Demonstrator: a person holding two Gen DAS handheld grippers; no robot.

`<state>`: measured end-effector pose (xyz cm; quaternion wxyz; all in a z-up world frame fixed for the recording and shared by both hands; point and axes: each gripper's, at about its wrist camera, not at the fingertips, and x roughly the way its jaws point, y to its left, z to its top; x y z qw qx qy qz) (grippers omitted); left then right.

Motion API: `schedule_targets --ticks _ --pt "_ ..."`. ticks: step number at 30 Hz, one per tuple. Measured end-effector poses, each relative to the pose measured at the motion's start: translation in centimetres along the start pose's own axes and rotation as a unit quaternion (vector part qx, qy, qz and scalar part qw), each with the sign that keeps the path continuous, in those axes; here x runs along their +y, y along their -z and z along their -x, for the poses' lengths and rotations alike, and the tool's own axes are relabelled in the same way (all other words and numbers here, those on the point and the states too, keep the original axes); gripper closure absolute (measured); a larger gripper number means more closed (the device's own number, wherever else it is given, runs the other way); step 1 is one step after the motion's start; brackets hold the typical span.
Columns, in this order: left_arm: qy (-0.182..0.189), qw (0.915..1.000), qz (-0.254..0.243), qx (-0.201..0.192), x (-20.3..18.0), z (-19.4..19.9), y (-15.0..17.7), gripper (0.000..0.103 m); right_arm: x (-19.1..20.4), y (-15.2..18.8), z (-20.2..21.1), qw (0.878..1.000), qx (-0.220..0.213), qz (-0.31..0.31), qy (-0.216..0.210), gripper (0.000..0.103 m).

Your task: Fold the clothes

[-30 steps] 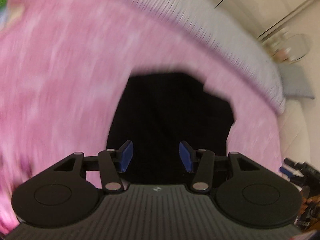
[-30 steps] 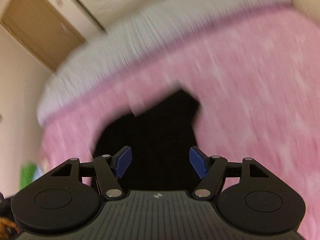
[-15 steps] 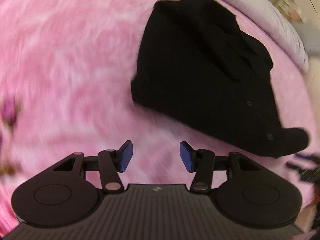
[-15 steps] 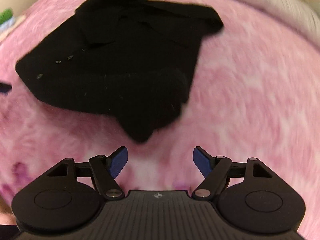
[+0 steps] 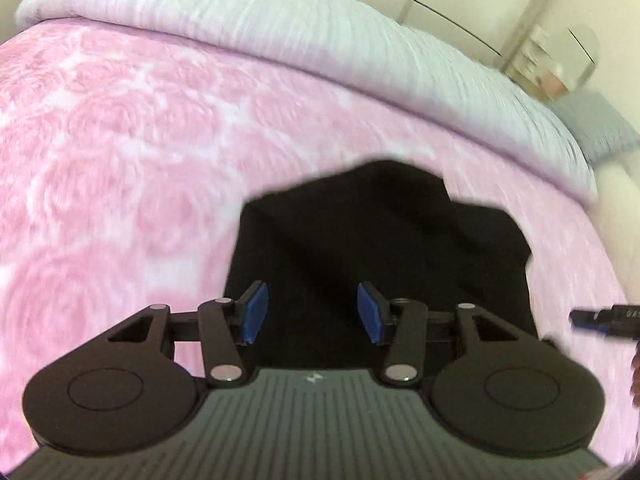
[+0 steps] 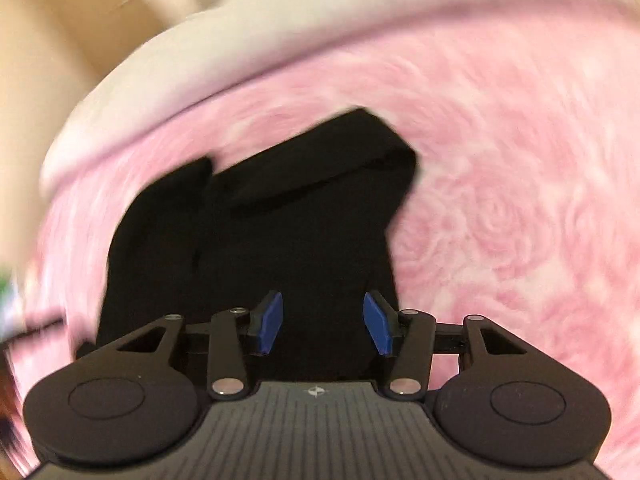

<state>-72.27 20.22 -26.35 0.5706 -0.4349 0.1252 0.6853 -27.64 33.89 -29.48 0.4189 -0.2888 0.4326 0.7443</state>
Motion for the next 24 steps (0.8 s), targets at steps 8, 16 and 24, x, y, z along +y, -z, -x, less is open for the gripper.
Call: schedule_targets --ticks 8,16,24 --pt "0.027 0.9844 0.134 0.111 2.5 4.9 7.4 0.058 -3.0 1.2 2.8 0.995 0.036 -0.091 -0.028 0.045" --pt "0.08 0.9097 0.394 0.104 4.9 3.4 15.7 0.055 -5.7 6.7 3.4 0.957 0.057 -0.26 -0.115 0.045" --pt "0.123 0.8711 0.468 0.085 5.9 0.6 17.5 0.072 -5.4 6.2 -2.5 0.953 0.091 -0.267 -0.106 0.055"
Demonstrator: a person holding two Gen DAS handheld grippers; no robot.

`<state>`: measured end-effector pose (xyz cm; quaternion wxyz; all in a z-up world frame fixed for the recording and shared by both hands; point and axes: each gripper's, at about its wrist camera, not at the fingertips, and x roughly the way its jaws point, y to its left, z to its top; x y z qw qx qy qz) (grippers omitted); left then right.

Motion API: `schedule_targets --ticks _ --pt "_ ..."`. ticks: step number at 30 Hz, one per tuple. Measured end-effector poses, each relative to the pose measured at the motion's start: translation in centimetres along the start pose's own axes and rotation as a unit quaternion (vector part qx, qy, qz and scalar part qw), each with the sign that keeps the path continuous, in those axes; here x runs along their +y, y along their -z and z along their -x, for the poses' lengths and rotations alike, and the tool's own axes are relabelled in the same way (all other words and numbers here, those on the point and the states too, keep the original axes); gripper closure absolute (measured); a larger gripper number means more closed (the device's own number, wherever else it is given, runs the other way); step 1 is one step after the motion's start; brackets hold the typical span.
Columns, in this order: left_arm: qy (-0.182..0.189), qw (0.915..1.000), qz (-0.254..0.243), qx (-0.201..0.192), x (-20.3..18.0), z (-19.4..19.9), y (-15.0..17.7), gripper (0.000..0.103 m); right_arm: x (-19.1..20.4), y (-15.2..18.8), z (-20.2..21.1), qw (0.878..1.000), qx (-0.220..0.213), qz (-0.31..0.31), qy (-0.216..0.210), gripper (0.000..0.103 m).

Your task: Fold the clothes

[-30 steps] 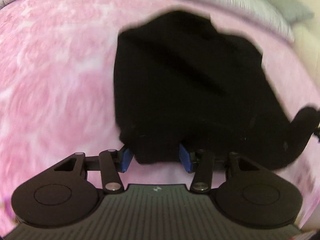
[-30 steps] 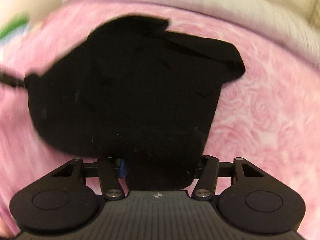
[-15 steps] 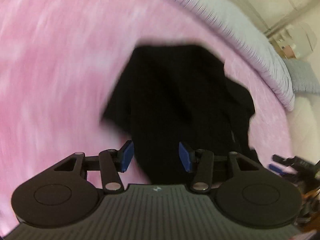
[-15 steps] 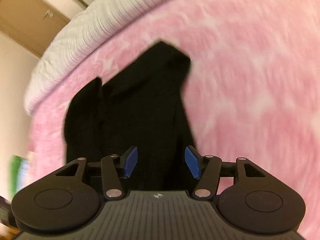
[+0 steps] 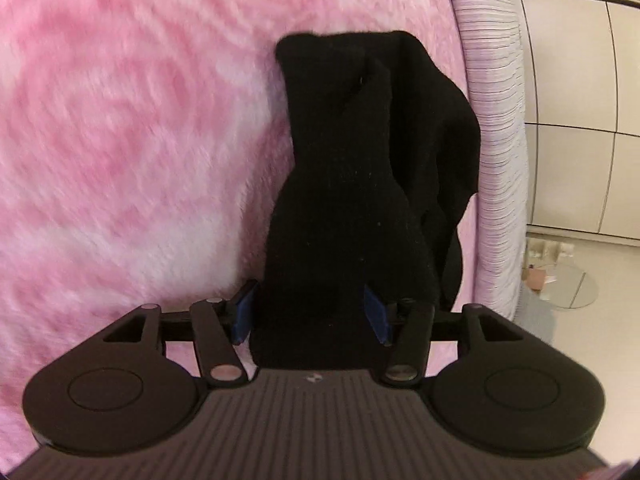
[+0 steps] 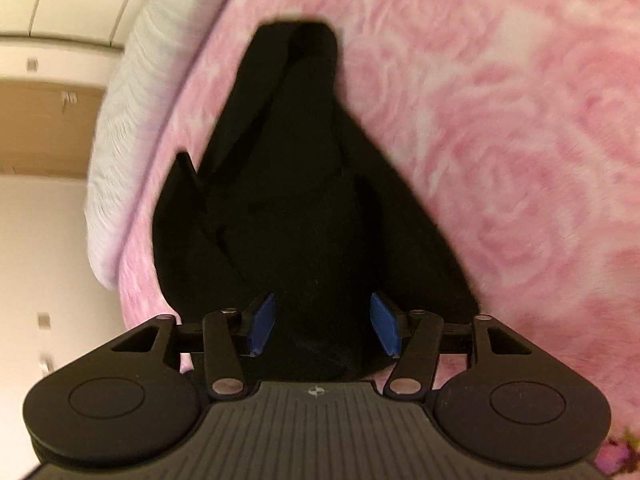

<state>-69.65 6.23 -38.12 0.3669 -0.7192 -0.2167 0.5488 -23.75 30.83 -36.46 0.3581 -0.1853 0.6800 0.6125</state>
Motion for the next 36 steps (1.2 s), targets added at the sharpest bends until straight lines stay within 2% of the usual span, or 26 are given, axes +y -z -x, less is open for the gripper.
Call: schedule_targets --ticks 1,2,3,5,7,9,12,14,15,16,17,18,19,21,22,23,25,29,31,32,33,34,35,36 --pt "0.004 1.0 0.003 0.004 0.2 0.0 -0.1 0.084 0.0 0.1 -1.0 1.0 0.008 0.006 0.008 0.083" --pt "0.009 0.9999 0.006 0.007 0.3 -0.1 -0.2 0.091 0.2 0.4 -1.3 1.0 0.008 0.015 0.022 0.085" --pt "0.015 0.9999 0.002 0.008 0.2 0.4 -0.2 0.092 0.4 0.8 -0.8 1.0 0.003 0.021 0.022 0.086" --pt "0.03 0.9987 -0.039 0.011 -0.9 2.8 -0.2 0.092 0.8 1.7 0.4 0.999 -0.005 0.033 0.023 0.088" --pt "0.04 0.9957 -0.079 0.029 -2.1 6.0 -0.1 0.092 0.4 3.6 3.5 1.0 0.002 0.023 0.004 0.088" --pt "0.029 0.991 -0.119 0.054 -3.0 9.5 0.1 0.092 -0.3 6.1 6.8 1.0 0.017 0.012 -0.012 0.088" --pt "-0.034 0.9798 -0.176 0.09 -2.2 13.6 1.6 0.092 -2.1 11.3 9.5 0.998 0.069 -0.017 0.0 0.089" --pt "-0.087 0.9738 -0.183 0.103 0.0 14.7 2.7 0.089 -3.7 14.8 10.3 0.994 0.104 -0.038 0.017 0.088" --pt "-0.112 0.9725 -0.176 0.103 1.3 14.8 2.9 0.088 -4.9 16.6 9.8 0.991 0.117 -0.05 0.039 0.087" --pt "-0.136 0.9706 -0.169 0.104 2.5 14.9 3.1 0.088 -5.5 17.4 9.3 0.99 0.113 -0.049 0.064 0.086" --pt "-0.15 0.9698 -0.163 0.102 3.5 15.0 3.2 0.086 -6.1 18.1 8.8 0.989 0.109 -0.049 0.089 0.078" --pt "-0.156 0.9702 -0.159 0.097 4.2 15.1 3.1 0.08 -6.7 18.9 8.3 0.987 0.104 -0.049 0.113 0.075" --pt "-0.155 0.9713 -0.156 0.09 4.7 15.2 3.1 0.075 -7.3 19.6 7.8 0.984 0.099 -0.049 0.138 0.07" --pt "-0.144 0.9733 -0.161 0.078 5.5 15.4 2.9 0.061 -6.8 19.9 7.9 0.989 0.069 -0.009 0.132 0.063" --pt "-0.135 0.974 -0.166 0.075 5.7 15.2 2.8 0.059 -6.4 20.0 8.2 0.99 0.049 0.009 0.13 0.049" --pt "-0.126 0.975 -0.168 0.072 5.9 15.1 2.6 0.056 -6.0 20.0 8.6 0.992 0.026 0.029 0.124 0.044" --pt "-0.104 0.9782 -0.166 0.069 6.6 14.7 2.4 0.051 -5.8 20.0 9.1 0.993 -0.004 0.049 0.111 0.043" --pt "-0.058 0.987 -0.137 0.061 8.5 13.1 2.2 0.044 -7.9 19.6 7.6 0.996 -0.016 0.029 0.087 0.04" --pt "-0.037 0.99 -0.123 0.058 8.8 12.8 2.1 0.041 -8.7 19.7 7.0 0.997 -0.031 0.027 0.06 0.039" --pt "-0.027 0.9903 -0.122 0.062 8.7 12.6 2.1 0.044 -8.8 19.7 6.7 0.999 -0.028 0.022 0.036 0.042" --pt "-0.017 0.9896 -0.125 0.069 8.5 12.4 2.3 0.055 -8.9 19.7 6.3 1.0 -0.024 0.016 0.012 0.048" --pt "-0.006 0.9888 -0.128 0.077 8.4 12.1 2.5 0.061 -9.1 19.8 5.7 1.0 -0.014 0.008 -0.004 0.064" --pt "-0.003 0.9884 -0.129 0.08 8.3 11.8 2.7 0.064 -9.0 19.9 5.2 1.0 0.002 0.004 -0.005 0.069" --pt "-0.005 0.9885 -0.129 0.079 8.4 11.5 2.9 0.065 -8.8 20.1 4.9 1.0 0.009 0.007 0.004 0.069"
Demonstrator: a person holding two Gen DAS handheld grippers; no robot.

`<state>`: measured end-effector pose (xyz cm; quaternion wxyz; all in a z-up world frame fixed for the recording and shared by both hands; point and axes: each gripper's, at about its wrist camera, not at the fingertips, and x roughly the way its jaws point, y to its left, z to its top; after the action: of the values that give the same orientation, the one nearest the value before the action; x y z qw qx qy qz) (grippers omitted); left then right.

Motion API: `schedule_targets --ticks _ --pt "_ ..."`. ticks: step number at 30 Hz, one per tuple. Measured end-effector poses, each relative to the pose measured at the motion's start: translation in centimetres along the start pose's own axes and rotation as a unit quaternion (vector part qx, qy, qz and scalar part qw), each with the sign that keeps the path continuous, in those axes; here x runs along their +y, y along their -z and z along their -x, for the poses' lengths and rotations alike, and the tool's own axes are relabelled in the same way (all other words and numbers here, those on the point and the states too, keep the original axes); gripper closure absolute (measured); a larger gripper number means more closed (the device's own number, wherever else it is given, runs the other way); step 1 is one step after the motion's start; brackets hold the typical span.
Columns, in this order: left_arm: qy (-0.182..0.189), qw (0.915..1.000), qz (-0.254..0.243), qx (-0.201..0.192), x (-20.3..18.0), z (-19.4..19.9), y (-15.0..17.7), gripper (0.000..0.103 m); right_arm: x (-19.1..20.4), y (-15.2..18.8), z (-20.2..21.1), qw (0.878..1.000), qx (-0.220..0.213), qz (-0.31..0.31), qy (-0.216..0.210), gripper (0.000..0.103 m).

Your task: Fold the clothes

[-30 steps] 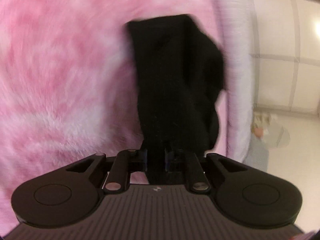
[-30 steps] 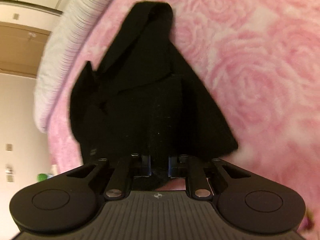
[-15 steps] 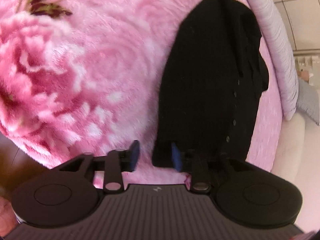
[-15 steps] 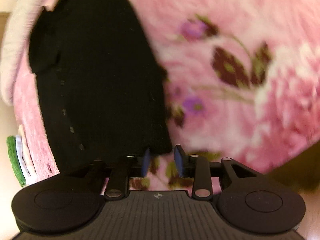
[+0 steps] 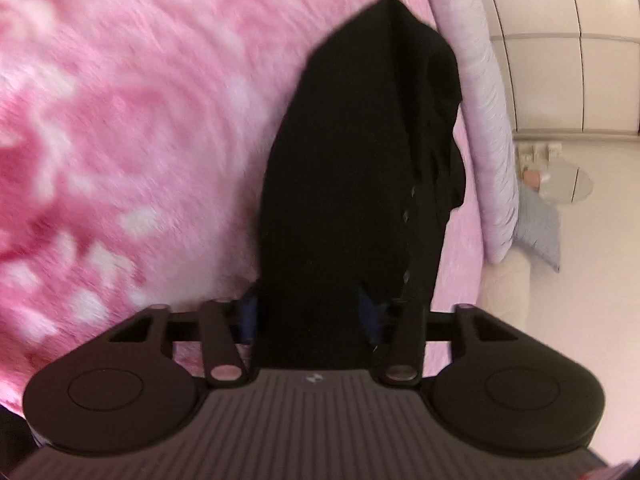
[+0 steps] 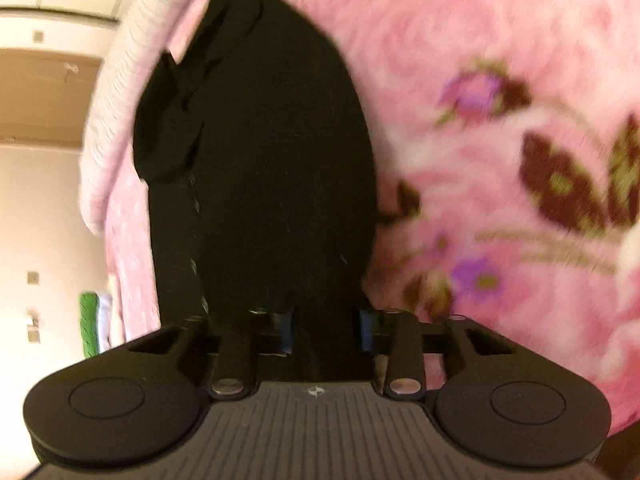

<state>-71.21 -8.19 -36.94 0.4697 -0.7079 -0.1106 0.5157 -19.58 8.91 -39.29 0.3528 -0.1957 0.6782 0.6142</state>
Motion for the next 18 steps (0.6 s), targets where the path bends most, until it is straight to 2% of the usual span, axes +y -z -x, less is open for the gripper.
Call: schedule_targets --ticks 2,4,5,6,7,9,12,14,16,18 --pt "-0.005 1.0 0.0 -0.002 0.1 -0.6 0.3 0.068 -0.2 0.3 0.0 1.0 -0.007 -0.008 -0.003 0.069" --pt "0.006 0.9997 0.021 -0.005 0.6 -1.0 0.4 0.072 -0.7 0.6 0.0 0.999 -0.013 -0.032 -0.012 0.069" --pt "0.011 0.9995 0.03 -0.005 0.8 -1.1 0.4 0.08 -1.2 0.6 0.0 0.998 -0.016 -0.053 -0.02 0.07" --pt "0.014 0.9995 0.027 -0.003 0.5 -1.2 0.5 0.093 -1.1 0.6 -0.1 0.998 -0.017 -0.059 -0.02 0.074" --pt "0.016 0.9997 0.018 -0.002 0.1 -1.1 0.5 0.093 -1.0 0.5 -0.1 0.998 -0.017 -0.065 -0.019 0.083" --pt "0.024 0.9997 0.001 -0.002 -1.1 -0.6 0.6 0.094 -0.4 0.5 0.4 0.998 -0.019 -0.053 -0.024 0.087" --pt "0.063 0.997 -0.036 -0.024 -5.0 2.4 0.2 0.094 2.1 0.3 3.1 0.997 -0.031 -0.031 -0.069 0.089" --pt "0.091 0.9922 -0.072 -0.045 -8.5 5.0 -0.3 0.094 4.3 0.0 5.7 0.994 -0.046 -0.008 -0.1 0.089" --pt "0.123 0.9838 -0.115 -0.063 -12.5 7.9 -0.9 0.094 7.1 -0.3 9.2 0.988 -0.072 0.016 -0.133 0.089" --pt "0.154 0.9715 -0.161 -0.082 -16.9 11.0 -1.7 0.094 10.6 -0.6 13.0 0.98 -0.1 0.051 -0.164 0.089"
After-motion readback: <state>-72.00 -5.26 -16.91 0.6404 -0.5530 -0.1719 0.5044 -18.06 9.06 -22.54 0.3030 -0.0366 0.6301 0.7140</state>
